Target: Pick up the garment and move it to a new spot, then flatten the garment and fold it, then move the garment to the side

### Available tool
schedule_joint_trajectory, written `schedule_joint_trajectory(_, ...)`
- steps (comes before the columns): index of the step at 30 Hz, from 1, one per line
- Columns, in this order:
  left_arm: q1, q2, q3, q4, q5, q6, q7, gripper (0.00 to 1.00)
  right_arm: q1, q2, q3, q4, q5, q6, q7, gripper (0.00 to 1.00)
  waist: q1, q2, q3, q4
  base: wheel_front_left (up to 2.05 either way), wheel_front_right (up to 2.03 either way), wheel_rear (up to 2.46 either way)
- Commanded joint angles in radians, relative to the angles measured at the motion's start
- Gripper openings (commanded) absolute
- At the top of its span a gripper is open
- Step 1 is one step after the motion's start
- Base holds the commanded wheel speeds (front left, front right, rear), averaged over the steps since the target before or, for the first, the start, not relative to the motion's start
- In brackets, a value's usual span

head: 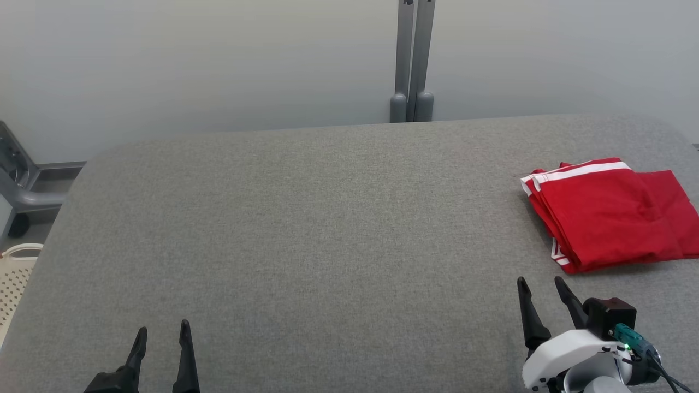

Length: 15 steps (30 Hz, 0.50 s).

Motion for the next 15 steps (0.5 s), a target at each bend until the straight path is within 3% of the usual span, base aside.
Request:
schedule_joint_trajectory(1, -0.009, -0.004, 0.008, -0.001, 0.013, -0.007, -0.003, 1.00, -0.005, -0.002, 0.002, 0.002, 0.013, -0.001, -0.006, 1.00, 0.0000, 0.0000, 0.003, -0.003, 0.00, 0.00, 0.00)
schedule_joint_trajectory(15, -0.027, -0.032, 0.035, 0.009, 0.040, -0.038, -0.003, 1.00, -0.012, -0.001, 0.002, 0.011, 0.027, -0.001, -0.007, 1.00, 0.0000, 0.0000, 0.010, 0.011, 0.00, 0.00, 0.00)
